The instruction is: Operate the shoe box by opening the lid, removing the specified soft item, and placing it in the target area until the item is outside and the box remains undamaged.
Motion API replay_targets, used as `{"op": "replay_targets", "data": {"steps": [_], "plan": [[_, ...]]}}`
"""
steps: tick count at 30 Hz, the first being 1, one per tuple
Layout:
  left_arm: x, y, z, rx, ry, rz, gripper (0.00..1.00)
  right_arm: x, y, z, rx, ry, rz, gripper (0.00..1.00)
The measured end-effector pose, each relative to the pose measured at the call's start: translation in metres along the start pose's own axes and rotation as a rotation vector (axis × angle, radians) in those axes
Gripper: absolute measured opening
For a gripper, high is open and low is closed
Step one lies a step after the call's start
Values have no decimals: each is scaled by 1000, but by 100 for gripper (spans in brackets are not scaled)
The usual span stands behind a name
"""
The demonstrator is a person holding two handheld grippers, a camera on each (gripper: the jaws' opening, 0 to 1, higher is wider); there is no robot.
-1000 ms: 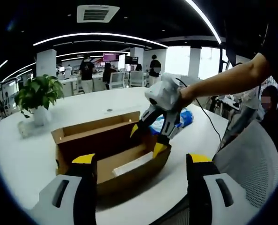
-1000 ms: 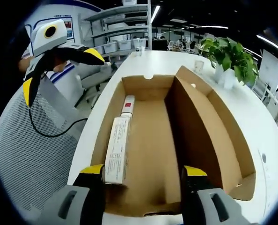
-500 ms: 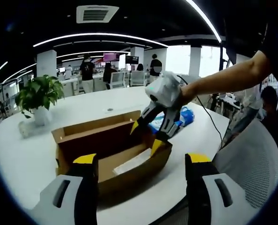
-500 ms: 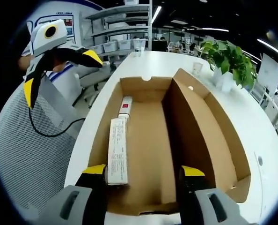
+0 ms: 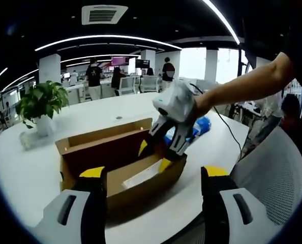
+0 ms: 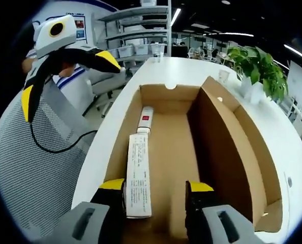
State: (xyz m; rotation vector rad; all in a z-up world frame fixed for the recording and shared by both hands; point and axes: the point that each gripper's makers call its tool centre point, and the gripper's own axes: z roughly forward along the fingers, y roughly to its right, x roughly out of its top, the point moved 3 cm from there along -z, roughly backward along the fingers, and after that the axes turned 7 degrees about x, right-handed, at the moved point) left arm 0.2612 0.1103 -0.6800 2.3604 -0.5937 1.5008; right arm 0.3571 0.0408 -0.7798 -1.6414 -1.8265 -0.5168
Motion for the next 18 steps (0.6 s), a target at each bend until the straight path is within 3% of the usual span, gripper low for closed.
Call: {"op": "replay_targets", "data": {"steps": [11, 18], "plan": [[0, -5, 1, 28, 6, -21, 79, -2, -8, 8, 4, -17, -38, 19], [-1, -9, -1, 50, 8, -29, 78, 0, -10, 7, -8, -6, -62, 16]]}}
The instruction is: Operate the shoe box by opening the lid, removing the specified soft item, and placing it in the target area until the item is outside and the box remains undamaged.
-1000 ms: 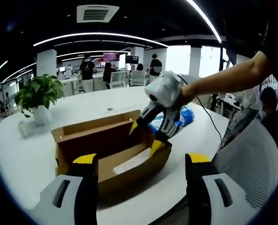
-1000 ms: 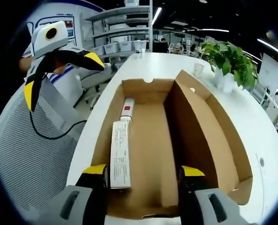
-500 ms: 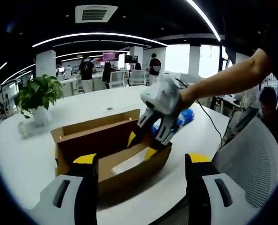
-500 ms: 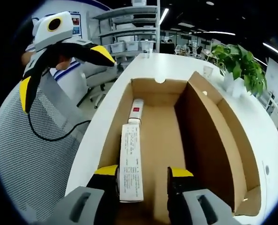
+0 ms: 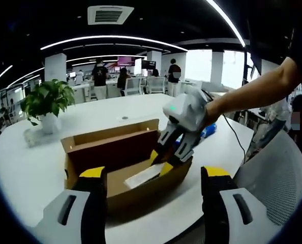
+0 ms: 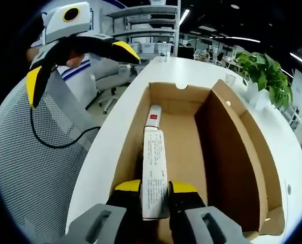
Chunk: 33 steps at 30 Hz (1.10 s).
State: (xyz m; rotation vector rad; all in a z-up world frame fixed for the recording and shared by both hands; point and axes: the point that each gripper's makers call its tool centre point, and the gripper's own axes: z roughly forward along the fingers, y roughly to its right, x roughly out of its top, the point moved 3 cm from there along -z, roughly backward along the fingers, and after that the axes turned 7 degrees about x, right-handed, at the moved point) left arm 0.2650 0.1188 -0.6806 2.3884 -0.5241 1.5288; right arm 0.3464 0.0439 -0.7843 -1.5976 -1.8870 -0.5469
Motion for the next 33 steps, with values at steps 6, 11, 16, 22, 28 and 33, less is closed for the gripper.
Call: {"op": "replay_targets", "data": {"steps": [6, 11, 16, 22, 28, 33], "plan": [[0, -3, 0, 12, 5, -1, 79, 2, -1, -3, -14, 8, -13, 15], [1, -5, 0, 18, 9, -2, 79, 3, 1, -8, -29, 14, -16, 15], [1, -5, 0, 21, 10, 4, 79, 3, 2, -16, -42, 17, -16, 15], [0, -4, 1, 13, 4, 7, 80, 9, 5, -28, -64, 41, -17, 14], [-1, -3, 1, 7, -1, 19, 80, 15, 7, -40, -76, 50, -20, 14], [-1, -3, 1, 8, 1, 17, 79, 21, 8, -51, -85, 58, -32, 14]]}}
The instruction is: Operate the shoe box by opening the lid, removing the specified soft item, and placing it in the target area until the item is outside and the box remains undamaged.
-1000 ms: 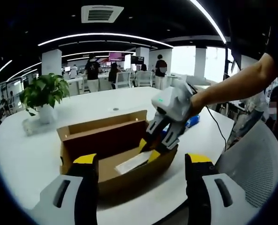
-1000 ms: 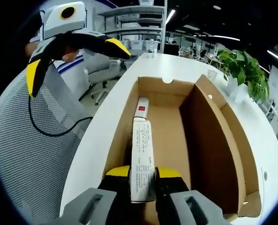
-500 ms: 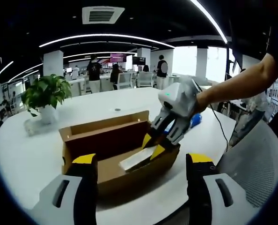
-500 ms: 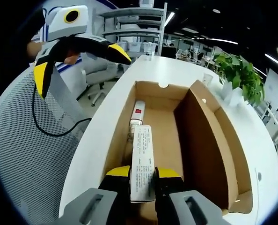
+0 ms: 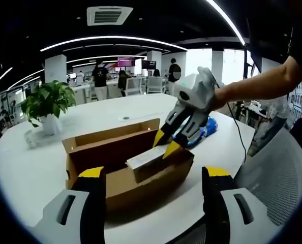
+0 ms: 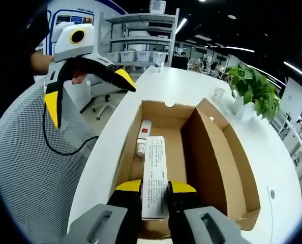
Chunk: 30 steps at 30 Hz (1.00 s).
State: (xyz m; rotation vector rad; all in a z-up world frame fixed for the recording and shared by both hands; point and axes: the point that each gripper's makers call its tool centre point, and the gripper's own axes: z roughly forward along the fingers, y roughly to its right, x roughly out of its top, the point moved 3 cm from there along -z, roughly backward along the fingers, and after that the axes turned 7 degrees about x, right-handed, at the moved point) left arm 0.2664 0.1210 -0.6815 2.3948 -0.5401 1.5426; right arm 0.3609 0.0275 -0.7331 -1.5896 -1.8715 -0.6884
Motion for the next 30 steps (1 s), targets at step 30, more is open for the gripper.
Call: {"op": "replay_targets", "data": {"steps": [30], "plan": [[-1, 1, 0, -1, -1, -6, 79, 11, 10, -66, -21, -8, -63, 14]]}}
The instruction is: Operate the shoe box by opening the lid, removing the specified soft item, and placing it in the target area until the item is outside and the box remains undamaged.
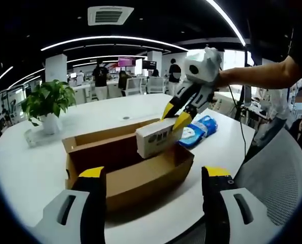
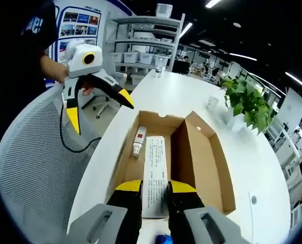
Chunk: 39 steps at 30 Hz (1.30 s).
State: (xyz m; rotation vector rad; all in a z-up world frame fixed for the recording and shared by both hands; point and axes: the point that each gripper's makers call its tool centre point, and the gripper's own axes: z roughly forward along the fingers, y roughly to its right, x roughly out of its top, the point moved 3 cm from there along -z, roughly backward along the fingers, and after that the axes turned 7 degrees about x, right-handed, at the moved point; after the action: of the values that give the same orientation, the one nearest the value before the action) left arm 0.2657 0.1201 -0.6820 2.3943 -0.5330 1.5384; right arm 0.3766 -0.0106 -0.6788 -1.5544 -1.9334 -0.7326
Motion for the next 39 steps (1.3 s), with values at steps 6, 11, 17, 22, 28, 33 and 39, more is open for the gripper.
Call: {"op": "replay_targets", "data": {"steps": [6, 11, 17, 22, 28, 33, 39], "plan": [[0, 0, 0, -3, -1, -4, 79, -8, 4, -17, -15, -12, 2, 14], [-1, 0, 1, -5, -5, 0, 79, -17, 9, -33, -36, -23, 7, 14], [-1, -1, 0, -1, -4, -9, 79, -29, 14, -53, -67, -42, 21, 14], [-2, 0, 0, -2, -9, -6, 79, -41, 23, -68, -91, -48, 40, 14], [-3, -1, 0, 0, -11, -6, 79, -53, 25, -76, -102, -70, 50, 14], [-3, -2, 1, 3, -15, -13, 79, -63, 30, -85, -108, -91, 56, 14], [-3, -3, 2, 6, -18, -15, 78, -78, 38, -100, -127, -111, 70, 14]]}}
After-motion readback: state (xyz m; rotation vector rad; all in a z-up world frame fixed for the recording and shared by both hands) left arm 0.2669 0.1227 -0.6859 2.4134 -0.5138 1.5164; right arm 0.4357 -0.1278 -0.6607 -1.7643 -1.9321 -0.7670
